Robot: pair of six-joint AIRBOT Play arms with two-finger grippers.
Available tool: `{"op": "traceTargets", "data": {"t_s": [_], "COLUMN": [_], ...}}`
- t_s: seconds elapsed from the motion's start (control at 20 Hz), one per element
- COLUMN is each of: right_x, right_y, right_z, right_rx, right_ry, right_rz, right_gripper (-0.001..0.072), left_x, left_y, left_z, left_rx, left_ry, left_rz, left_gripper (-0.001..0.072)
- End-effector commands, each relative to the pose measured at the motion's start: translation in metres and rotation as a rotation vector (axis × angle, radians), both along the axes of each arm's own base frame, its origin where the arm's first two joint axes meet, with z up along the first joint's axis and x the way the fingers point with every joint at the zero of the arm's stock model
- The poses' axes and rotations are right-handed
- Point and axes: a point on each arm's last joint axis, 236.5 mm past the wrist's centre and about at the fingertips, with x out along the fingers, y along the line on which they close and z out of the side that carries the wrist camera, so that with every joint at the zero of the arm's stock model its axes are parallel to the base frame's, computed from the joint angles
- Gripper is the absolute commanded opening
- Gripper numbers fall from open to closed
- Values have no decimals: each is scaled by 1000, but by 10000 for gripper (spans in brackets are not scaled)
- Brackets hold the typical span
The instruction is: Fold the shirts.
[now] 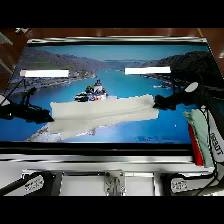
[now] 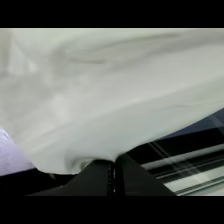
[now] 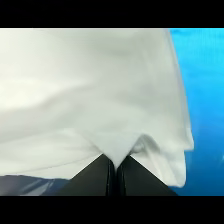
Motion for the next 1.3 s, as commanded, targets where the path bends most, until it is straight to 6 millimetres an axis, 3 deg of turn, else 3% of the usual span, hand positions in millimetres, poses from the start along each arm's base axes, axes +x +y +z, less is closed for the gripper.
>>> {"op": "traceTargets", "data": {"t_s": [0.0,0.25,0.45,0.5,0.55,0.6,0.65,0.7,0.9,1.0,1.1,1.25], "right_x": [47,70,66,65,65,65,64,61,62,60,57,55], "right_y": [14,13,5,6,6,7,7,5,-30,-45,-40,-11], "right_z": [-1,-21,-34,-36,-36,-35,-34,-30,-6,-9,-20,-41], "right_rx": [-5,-13,-48,-45,-39,-37,-38,-41,-83,-50,24,148], "right_ry": [-53,-29,4,11,13,12,11,8,-39,-11,30,89], "right_rz": [-20,-64,-74,-83,-86,-86,-75,-48,-57,-114,-138,-133], "right_gripper": [61,61,63,63,82,211,465,627,633,634,634,633], "left_x": [54,113,117,113,109,106,101,95,83,85,86,88], "left_y": [9,19,16,13,11,11,11,12,25,27,27,23], "left_z": [-8,-32,-62,-68,-70,-69,-67,-64,-44,-31,-19,-3], "left_rx": [-24,-45,-70,-77,-83,-89,-95,-104,-123,-115,-108,-98], "left_ry": [-14,10,100,128,148,166,182,201,220,186,156,122], "left_rz": [32,62,108,104,100,106,101,95,112,116,113,111], "left_gripper": [42,43,53,146,308,496,539,539,538,538,538,526]}}
